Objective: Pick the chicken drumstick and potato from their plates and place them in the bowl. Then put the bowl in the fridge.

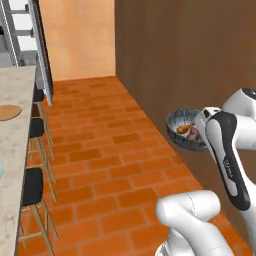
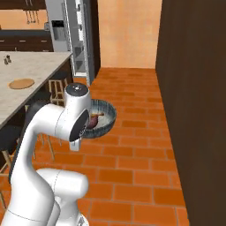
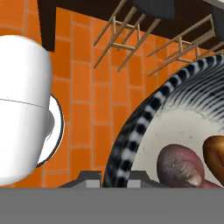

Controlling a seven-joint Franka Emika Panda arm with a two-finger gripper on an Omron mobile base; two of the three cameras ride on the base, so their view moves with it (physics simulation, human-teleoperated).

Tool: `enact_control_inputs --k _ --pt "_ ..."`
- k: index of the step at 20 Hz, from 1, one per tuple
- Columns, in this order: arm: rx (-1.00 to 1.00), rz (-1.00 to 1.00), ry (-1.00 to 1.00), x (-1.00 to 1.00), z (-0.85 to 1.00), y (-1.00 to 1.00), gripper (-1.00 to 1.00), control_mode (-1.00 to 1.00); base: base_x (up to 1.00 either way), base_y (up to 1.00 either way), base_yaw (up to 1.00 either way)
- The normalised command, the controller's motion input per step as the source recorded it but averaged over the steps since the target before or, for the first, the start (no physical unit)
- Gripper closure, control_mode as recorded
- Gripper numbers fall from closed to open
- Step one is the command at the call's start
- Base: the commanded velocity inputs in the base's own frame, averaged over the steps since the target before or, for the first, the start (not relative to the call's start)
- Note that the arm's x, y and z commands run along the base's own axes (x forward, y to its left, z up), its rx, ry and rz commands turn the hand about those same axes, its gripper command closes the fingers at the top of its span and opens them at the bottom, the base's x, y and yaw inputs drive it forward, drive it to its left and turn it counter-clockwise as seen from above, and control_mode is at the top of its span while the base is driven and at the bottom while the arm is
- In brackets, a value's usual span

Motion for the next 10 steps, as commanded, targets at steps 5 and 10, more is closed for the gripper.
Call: enact_control_inputs --k 5,10 --pt "0.0 0.0 0.0 0.0 0.0 0.0 1.0 1.0 -1.0 0.75 0.26" --pt "0.0 0.0 0.0 0.0 0.0 0.0 1.0 1.0 -0.6 1.0 0.09"
